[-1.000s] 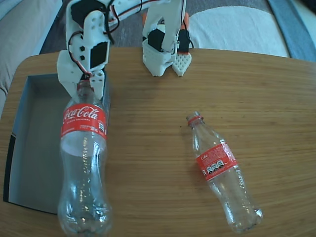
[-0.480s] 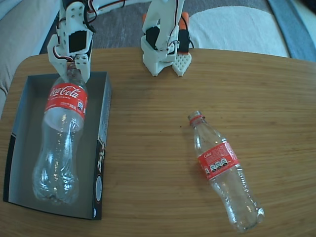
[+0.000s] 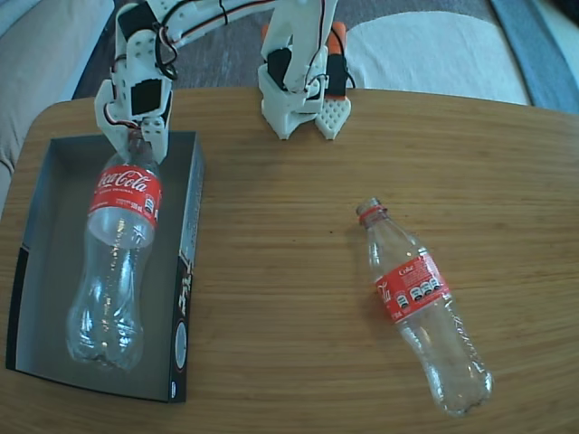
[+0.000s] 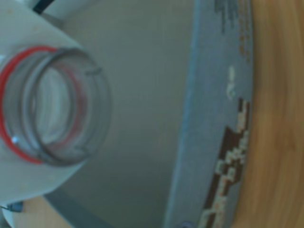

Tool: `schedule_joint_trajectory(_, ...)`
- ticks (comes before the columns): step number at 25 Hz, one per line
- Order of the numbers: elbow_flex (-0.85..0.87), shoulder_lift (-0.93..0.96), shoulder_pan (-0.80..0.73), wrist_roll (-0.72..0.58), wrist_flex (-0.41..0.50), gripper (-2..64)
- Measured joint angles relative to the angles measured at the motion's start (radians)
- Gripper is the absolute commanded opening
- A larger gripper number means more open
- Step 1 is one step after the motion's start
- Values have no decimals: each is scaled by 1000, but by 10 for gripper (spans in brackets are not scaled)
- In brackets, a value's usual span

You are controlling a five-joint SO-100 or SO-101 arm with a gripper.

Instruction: Grasp the bottles and put them in the box.

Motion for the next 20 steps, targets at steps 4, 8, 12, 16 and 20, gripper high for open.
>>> schedule_joint_trajectory(4, 51, 0, -3, 0, -63, -3)
schedule_joint_trajectory(8, 57, 0, -3, 0, -74, -3)
schedule_joint_trajectory(12, 78, 0, -3, 0, -74, -3)
schedule_joint_trajectory(16, 94, 0, -3, 0, -77, -3)
schedule_joint_trajectory(20, 94, 0, -21, 0, -77, -3)
